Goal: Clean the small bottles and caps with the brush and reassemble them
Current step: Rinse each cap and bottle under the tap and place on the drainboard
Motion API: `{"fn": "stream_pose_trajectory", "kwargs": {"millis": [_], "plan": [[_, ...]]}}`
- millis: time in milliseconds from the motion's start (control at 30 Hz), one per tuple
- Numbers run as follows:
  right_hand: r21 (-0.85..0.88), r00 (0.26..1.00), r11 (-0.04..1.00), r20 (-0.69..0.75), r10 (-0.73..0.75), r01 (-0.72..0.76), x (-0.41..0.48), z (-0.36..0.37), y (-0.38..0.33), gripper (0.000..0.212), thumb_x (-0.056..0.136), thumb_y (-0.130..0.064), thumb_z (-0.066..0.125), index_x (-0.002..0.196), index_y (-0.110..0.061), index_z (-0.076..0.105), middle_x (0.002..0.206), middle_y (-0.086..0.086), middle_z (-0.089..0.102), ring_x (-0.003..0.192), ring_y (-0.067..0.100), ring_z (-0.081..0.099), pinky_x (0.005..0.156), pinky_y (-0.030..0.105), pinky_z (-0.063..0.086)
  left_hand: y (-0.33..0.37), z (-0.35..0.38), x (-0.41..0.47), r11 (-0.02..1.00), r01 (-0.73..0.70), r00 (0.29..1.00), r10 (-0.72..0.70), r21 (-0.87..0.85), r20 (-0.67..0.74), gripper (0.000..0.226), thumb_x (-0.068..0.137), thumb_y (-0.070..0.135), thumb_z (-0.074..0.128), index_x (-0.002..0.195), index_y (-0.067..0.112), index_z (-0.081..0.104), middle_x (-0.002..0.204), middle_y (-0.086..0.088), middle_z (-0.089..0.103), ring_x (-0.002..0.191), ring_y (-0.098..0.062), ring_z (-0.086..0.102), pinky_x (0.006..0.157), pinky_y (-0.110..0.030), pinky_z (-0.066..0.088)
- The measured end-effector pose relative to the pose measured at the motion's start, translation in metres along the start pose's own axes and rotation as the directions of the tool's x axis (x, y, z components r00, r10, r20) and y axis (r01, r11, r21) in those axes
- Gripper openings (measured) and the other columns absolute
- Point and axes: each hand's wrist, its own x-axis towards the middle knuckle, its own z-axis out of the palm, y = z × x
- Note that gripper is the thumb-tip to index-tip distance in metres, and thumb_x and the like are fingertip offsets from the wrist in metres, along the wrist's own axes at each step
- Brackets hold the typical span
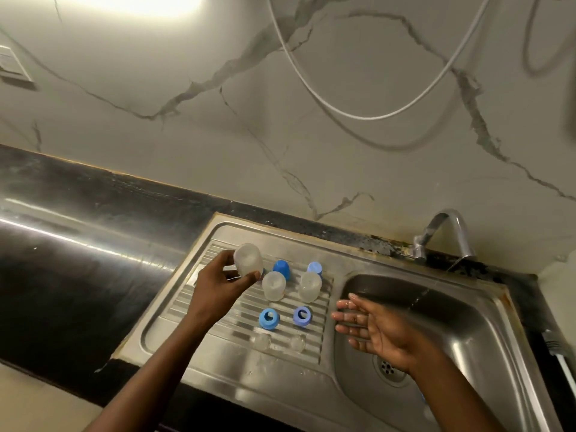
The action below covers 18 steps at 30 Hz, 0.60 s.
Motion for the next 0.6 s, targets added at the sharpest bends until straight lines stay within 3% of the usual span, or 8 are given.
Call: {"fn": "stream_pose_trajectory", "kwargs": {"millis": [133, 433, 600], "plan": [[-0.016, 0.999, 1.000, -0.027, 0.021, -0.022, 0.001, 0.009, 0.016, 0.053, 0.095, -0.052, 0.059, 0.134, -0.018, 0.065, 0.125, 0.005, 0.075, 0.127, 0.029, 0.064, 0.099, 0.041, 0.049, -0.030, -0.007, 0.005, 0.996, 0.083, 0.997, -0.083, 0.032, 0.004, 0.052, 0.079, 0.035, 0.092, 0.124, 0.029, 0.067, 0.118, 0.015, 0.071, 0.101, -0.013, 0.073, 0.086, -0.029, 0.060], [0.015, 0.997, 0.999, -0.056, 0.050, -0.049, 0.001, 0.021, 0.032, 0.055, 0.091, -0.052, 0.062, 0.134, -0.017, 0.066, 0.126, 0.006, 0.074, 0.127, 0.029, 0.064, 0.099, 0.042, 0.048, -0.076, 0.006, 0.014, 0.980, 0.186, 0.980, -0.189, 0.066, 0.056, 0.058, 0.077, 0.038, 0.093, 0.126, 0.027, 0.065, 0.122, 0.008, 0.069, 0.096, -0.013, 0.073, 0.086, -0.040, 0.062], [0.048, 0.996, 0.998, -0.078, 0.033, -0.029, -0.001, 0.020, 0.033, 0.048, 0.099, -0.048, 0.058, 0.134, -0.016, 0.066, 0.126, 0.008, 0.074, 0.127, 0.030, 0.065, 0.099, 0.042, 0.048, -0.088, 0.011, 0.014, 0.976, 0.208, 0.975, -0.213, 0.072, 0.070, 0.057, 0.079, 0.036, 0.092, 0.126, 0.025, 0.062, 0.125, 0.003, 0.069, 0.098, -0.013, 0.071, 0.082, -0.035, 0.059]]}}
